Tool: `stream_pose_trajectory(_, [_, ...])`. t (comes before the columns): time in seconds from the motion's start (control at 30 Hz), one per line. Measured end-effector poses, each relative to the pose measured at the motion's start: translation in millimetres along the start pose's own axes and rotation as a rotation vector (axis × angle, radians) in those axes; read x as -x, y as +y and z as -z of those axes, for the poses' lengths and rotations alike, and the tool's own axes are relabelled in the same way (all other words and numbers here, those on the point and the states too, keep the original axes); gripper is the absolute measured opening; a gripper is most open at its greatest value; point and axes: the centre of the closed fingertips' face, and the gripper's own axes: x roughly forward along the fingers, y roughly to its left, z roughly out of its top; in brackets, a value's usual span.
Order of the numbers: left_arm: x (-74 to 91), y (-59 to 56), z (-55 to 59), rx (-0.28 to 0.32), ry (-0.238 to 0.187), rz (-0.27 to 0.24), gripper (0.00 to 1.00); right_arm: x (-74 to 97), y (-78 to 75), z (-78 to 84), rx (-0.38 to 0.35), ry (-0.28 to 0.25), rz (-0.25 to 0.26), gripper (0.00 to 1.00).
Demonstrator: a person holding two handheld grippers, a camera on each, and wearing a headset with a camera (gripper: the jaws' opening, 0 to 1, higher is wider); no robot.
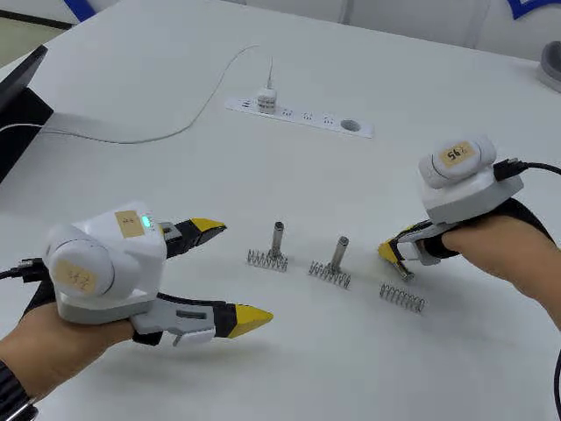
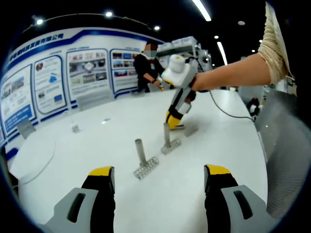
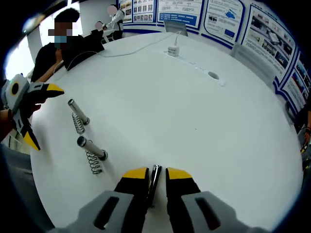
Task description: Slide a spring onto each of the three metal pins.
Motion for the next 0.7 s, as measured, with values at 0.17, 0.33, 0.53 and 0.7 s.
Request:
stream_pose_trajectory(0.17, [-0.7, 0.0, 0.6, 0.000, -0.001, 0.002, 0.76, -1.8, 1.0, 0.4, -0.004, 0.011, -0.004, 0.13])
stream_pose_trajectory(0.33, [-1.7, -0.2, 0.9, 0.002, -0.001, 0.002, 0.76, -4.2, -0.4, 2.0, -0.024, 0.027, -0.010, 0.11])
stream_pose_trajectory(0.53, [-2.2, -0.3, 0.4, 0.003, -0.003, 0.002, 0.76, -4.8, -0.8, 1.7, -0.043, 0.039, -0.012, 0.11])
stream_pose_trajectory(0.7, [-2.5, -0.1, 2.0, 0.001, 0.001, 0.007, 0.76, -5.3, -1.4, 1.9, -0.068, 0.055, -0.018, 0.11])
